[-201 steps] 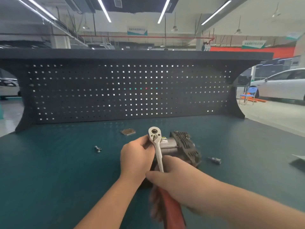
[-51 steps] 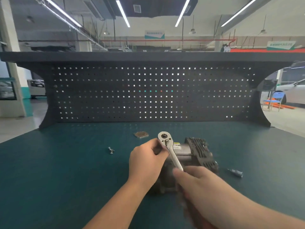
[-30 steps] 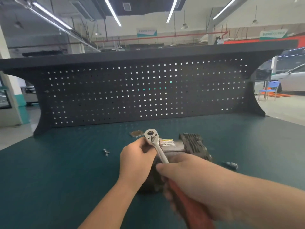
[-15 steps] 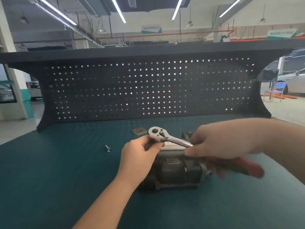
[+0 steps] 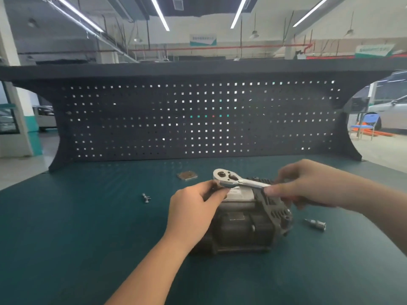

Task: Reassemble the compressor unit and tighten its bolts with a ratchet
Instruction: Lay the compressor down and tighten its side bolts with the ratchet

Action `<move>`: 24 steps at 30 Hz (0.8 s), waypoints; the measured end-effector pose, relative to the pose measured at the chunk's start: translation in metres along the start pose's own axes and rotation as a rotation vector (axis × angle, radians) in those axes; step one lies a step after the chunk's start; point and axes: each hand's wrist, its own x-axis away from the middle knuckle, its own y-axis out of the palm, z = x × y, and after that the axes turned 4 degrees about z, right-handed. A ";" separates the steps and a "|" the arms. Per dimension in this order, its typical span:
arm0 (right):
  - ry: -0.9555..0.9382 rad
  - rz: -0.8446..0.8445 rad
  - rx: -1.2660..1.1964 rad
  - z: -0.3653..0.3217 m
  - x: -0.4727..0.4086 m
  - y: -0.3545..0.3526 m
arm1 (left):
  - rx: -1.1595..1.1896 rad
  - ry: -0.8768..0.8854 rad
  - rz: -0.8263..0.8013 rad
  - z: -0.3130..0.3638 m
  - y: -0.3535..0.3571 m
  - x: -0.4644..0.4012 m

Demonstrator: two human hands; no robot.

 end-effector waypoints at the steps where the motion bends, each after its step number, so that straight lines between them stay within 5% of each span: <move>1: -0.030 0.007 0.067 -0.003 -0.001 0.001 | 0.009 -0.018 0.020 -0.001 0.001 0.000; 4: -0.114 -0.019 0.169 -0.009 0.015 0.035 | -0.002 -0.032 0.056 -0.007 0.002 0.000; 10: 0.048 -0.095 -0.355 -0.029 0.033 0.115 | -0.033 -0.093 0.072 -0.011 0.005 0.002; 16: -0.093 0.260 0.297 0.028 0.007 0.056 | -0.037 0.061 -0.016 -0.003 -0.004 0.004; 20: -0.177 0.447 0.645 0.019 0.001 0.048 | 0.001 0.009 0.037 -0.004 0.000 0.002; 24: -0.160 0.216 0.344 -0.011 0.030 0.092 | -0.002 -0.054 0.081 -0.008 0.003 0.004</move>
